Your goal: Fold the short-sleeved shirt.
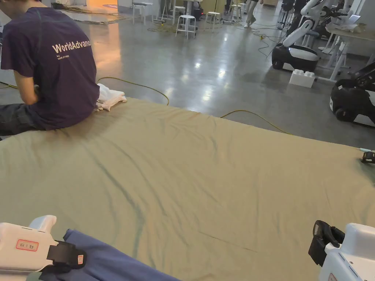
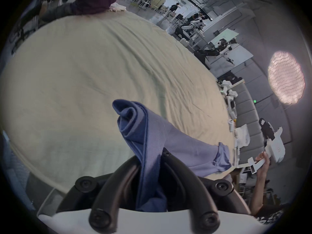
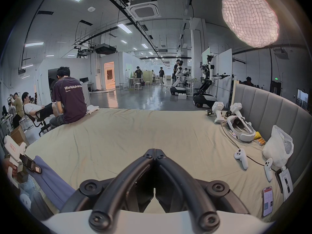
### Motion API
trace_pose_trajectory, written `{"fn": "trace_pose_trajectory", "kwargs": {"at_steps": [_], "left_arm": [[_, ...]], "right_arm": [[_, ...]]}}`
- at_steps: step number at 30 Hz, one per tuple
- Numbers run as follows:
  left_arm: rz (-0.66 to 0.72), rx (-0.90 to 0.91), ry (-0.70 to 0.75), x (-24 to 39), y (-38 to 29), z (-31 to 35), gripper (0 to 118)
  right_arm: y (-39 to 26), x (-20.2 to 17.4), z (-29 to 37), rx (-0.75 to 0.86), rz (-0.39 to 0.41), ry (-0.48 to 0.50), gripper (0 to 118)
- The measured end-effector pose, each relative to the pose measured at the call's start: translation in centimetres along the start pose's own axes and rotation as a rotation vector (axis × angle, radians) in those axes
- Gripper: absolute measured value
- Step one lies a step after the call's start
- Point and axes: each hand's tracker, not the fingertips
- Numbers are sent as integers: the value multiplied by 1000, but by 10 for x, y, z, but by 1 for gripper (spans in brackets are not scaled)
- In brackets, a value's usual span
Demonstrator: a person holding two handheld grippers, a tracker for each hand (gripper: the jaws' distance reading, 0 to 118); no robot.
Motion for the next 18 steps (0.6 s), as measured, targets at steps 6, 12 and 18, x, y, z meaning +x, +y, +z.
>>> {"fn": "trace_pose_trajectory", "kwargs": {"at_steps": [6,12,18], "left_arm": [[-32,14,-55,59,-19,2,11],[-85,-21,-176,124,-33,-17,11],[-173,-154,-158,169,-44,-82,11]], "right_arm": [[-5,2,0,-10,-27,13,0],[-12,4,2,-25,-32,20,0],[-18,10,6,-37,-48,8,0]]}}
